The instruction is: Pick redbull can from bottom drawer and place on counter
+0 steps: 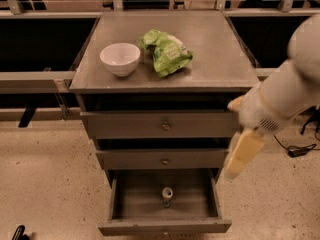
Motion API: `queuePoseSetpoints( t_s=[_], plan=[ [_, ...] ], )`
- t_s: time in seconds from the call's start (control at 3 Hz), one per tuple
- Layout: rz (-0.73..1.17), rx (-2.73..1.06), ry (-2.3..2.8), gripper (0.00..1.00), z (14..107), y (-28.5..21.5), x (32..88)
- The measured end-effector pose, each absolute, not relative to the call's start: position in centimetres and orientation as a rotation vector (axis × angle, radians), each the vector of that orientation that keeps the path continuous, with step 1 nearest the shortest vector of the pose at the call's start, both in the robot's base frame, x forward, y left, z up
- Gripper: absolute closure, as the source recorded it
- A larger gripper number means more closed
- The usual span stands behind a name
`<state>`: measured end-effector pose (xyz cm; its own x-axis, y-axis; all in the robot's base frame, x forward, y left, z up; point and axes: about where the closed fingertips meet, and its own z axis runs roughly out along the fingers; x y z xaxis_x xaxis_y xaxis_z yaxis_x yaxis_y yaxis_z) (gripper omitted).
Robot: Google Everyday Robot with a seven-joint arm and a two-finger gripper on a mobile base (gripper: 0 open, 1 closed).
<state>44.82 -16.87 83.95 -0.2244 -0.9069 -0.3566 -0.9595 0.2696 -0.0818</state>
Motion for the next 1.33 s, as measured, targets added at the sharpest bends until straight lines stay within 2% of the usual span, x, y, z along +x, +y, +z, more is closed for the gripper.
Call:
queuePoseSetpoints(
  t_s=[0.33, 0.67, 1.0, 1.33],
  plan=[
    [0.298, -1.701, 2.221, 0.00, 78.2, -15.2, 44.6],
    [0.294, -1.699, 2.221, 0.00, 78.2, -15.3, 44.6],
    [0.371, -1.750, 2.223, 0.00, 76.3, -14.7, 45.2],
    [0.570, -1.788, 2.148, 0.00, 70.3, -12.8, 43.8]
  ],
)
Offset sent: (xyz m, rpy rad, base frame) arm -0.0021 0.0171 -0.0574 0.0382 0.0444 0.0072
